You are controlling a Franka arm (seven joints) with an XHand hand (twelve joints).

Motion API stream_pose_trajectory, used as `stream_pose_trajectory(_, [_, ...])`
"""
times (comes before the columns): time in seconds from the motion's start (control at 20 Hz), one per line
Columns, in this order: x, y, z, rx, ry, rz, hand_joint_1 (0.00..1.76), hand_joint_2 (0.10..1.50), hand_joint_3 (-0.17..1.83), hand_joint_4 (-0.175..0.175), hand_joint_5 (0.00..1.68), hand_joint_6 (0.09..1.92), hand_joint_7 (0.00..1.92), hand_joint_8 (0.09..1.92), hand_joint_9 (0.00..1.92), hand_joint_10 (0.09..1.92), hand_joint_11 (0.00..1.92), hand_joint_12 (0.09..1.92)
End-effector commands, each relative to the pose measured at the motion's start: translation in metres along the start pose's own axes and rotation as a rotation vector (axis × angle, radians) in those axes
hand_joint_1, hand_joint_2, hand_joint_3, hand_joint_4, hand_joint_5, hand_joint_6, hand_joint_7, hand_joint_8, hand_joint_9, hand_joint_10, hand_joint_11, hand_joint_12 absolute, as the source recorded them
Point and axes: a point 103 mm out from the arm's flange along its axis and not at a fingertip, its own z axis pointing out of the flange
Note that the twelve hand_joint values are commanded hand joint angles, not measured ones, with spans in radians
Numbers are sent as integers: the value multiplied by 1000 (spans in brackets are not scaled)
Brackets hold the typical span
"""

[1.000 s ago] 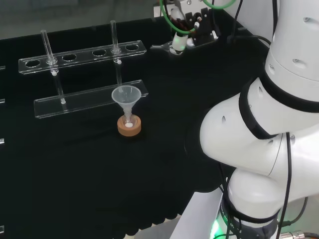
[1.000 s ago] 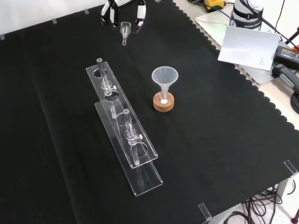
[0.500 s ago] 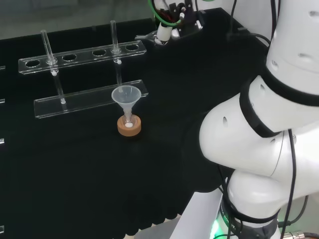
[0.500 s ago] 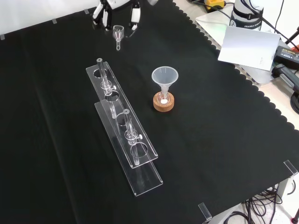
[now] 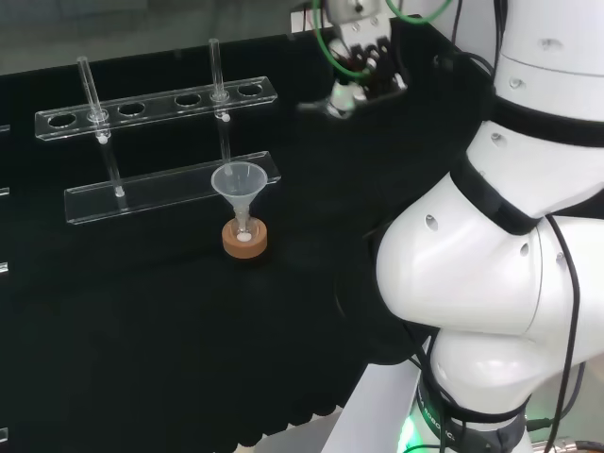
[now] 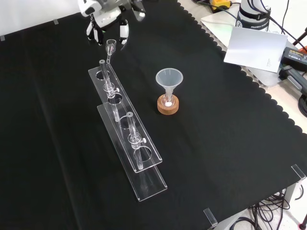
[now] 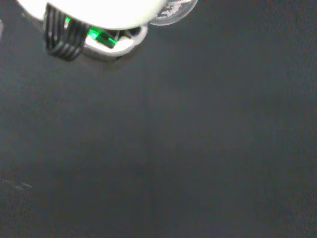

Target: Put the weighing funnel back on the table.

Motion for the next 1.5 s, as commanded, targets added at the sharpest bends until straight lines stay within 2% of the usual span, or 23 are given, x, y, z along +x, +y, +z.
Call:
stream_pose_trajectory(0.05, [-14,18,-20,-81,-23,48,1147,692,501,175,1419,331,578,681,1146,103,1066,853])
stream_pose_trajectory(0.35, [-8,25,-4,-70,-14,38,1147,691,502,175,1419,332,577,681,1146,102,1066,853])
stream_pose_trajectory(1.1, [19,66,41,-15,-33,-2,1148,689,505,175,1419,333,575,683,1147,101,1070,854])
stream_pose_trajectory(1.5, [30,78,64,-31,-24,-23,1148,688,507,175,1419,334,575,684,1148,100,1071,853])
